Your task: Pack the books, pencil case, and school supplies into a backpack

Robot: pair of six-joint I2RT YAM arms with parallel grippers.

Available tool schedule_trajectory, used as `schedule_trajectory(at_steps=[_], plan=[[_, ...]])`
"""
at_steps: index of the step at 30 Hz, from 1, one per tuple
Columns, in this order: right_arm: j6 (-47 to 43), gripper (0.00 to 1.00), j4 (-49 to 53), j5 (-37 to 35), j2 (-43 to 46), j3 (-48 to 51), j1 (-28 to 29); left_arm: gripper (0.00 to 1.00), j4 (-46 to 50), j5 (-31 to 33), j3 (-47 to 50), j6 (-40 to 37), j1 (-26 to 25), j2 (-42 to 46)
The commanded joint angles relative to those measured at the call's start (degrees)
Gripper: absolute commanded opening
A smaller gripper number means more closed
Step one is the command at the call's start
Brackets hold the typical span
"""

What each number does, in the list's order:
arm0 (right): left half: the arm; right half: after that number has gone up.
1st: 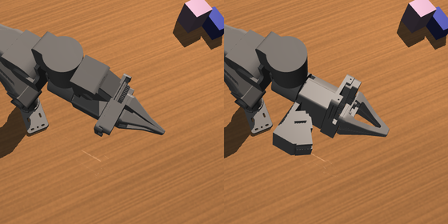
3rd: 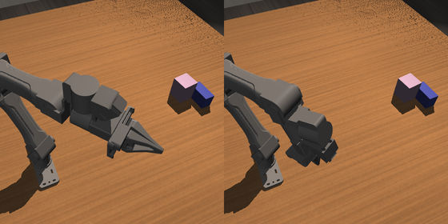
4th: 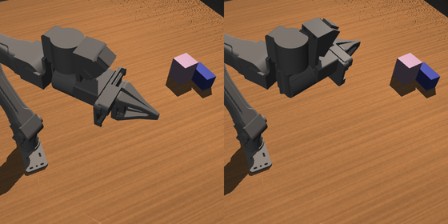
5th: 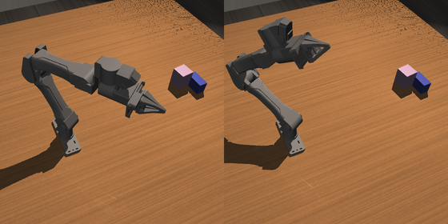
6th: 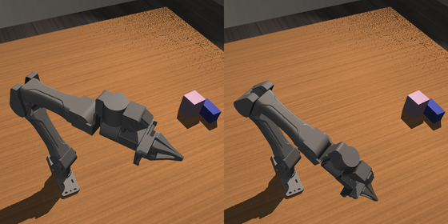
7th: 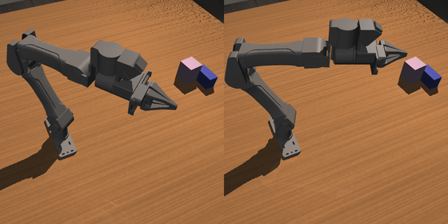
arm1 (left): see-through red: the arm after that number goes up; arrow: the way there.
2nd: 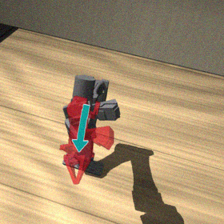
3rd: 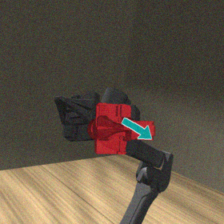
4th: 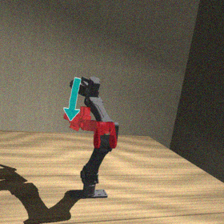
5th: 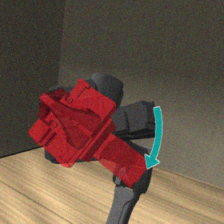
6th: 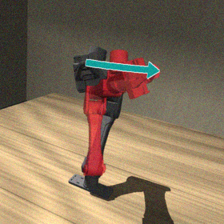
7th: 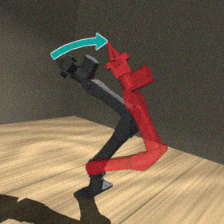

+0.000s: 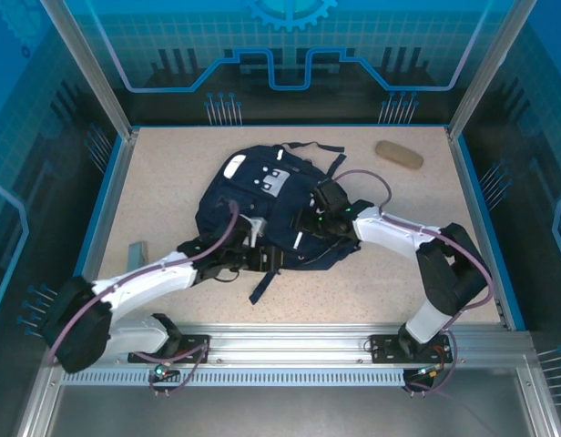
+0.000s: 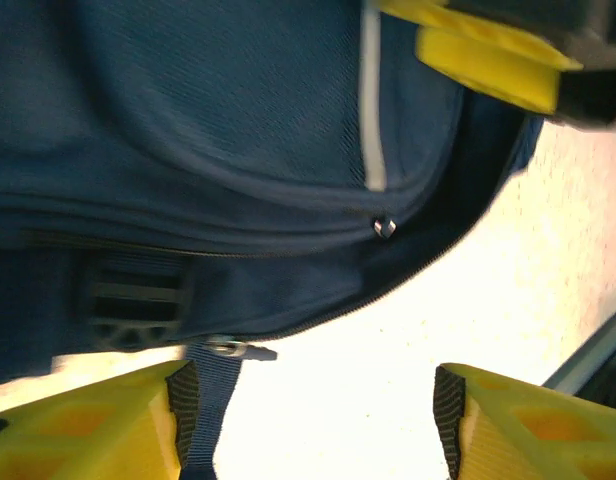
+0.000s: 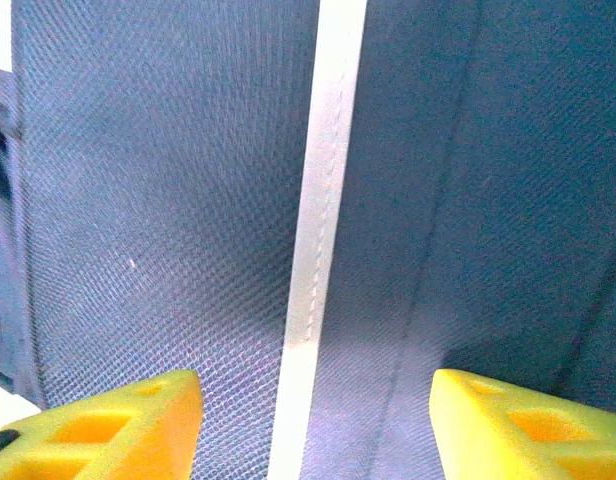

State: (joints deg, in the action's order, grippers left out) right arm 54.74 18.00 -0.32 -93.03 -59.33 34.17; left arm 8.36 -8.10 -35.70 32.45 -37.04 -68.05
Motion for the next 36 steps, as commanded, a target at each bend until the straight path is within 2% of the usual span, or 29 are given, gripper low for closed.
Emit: schedule_trajectory(at_steps=[1,5,10,15,18,23,29,36], plan=[[-7.7,0.64,4.5,-4.3,4.1,-0.1,-1.3,0.71,-0.6,-0.6,4.2,6.7,4.8,4.7],[-12.2,0.65,7.9,-6.2,8.0,-0.5,1.4,0.74,0.7,3.9,6.7,13.8,7.6,8.0],[-15.0,0.64,11.6,-11.2,9.9,-0.5,11.3,0.74,-1.1,7.9,8.4,22.3,8.1,8.3],[-16.6,0.58,11.7,-13.9,9.6,0.4,21.6,0.68,-5.3,9.1,9.8,27.8,8.3,6.1],[-17.9,0.53,10.7,-13.4,7.5,0.6,25.3,0.62,-6.8,10.0,9.6,28.7,8.4,4.4],[-19.5,0.42,8.1,-10.1,0.9,-0.3,27.2,0.56,-7.7,11.3,8.6,29.0,8.6,1.6],[-19.8,0.41,6.1,-8.4,-6.9,-3.1,27.2,0.51,-6.1,13.0,8.0,29.2,8.9,-0.2],[-18.7,0.41,7.2,-12.8,-11.1,-6.3,26.1,0.5,-5.8,13.1,8.2,28.9,9.0,-0.9]])
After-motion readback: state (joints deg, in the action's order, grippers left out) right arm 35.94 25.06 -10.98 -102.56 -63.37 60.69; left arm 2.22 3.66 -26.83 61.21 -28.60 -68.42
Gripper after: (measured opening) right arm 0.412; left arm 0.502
